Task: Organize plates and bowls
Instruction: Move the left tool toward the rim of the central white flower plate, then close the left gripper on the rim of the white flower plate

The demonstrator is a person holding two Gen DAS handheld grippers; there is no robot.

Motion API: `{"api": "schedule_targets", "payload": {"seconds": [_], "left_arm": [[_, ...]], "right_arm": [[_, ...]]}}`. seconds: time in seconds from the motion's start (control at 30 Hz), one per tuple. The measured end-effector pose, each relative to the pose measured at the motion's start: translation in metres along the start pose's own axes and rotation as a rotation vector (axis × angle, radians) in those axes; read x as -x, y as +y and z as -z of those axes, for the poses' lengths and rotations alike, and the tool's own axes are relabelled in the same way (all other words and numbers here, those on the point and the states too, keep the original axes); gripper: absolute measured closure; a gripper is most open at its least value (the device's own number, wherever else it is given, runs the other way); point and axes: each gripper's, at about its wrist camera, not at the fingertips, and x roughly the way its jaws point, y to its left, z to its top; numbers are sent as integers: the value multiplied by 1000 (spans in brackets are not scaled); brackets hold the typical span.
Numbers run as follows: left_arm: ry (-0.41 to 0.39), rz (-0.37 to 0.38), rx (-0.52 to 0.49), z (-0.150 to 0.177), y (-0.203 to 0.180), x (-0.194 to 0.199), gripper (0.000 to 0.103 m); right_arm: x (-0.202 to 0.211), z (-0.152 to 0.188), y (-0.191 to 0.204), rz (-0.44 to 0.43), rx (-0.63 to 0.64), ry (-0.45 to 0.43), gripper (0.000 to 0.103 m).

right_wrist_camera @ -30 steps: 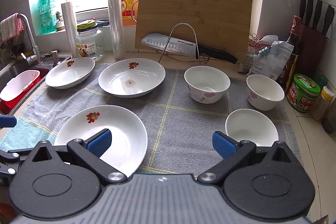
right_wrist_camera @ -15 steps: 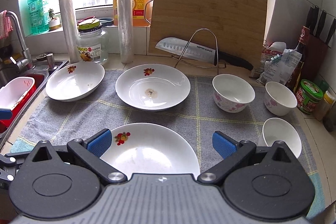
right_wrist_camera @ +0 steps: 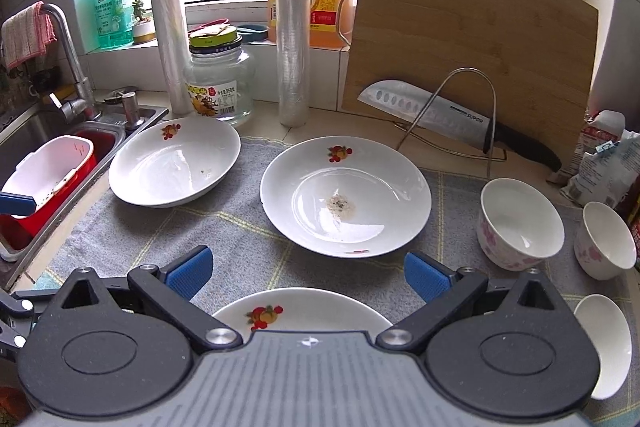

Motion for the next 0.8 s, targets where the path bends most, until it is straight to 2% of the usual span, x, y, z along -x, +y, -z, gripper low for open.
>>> {"api": "schedule_targets", "payload": {"seconds": [0.23,0.57,0.8], "left_arm": [[5,17,-35,-2,30,-19,2],[-21,56,-81,-11,97,-50,2],[-5,76,-93,-25,127,-79,2]], "right_arm": [[-16,-11,14,14,-6,7,0],[-34,-24,59,99,9,17,0],[-56,-28,89,96,44,51,0]]}}
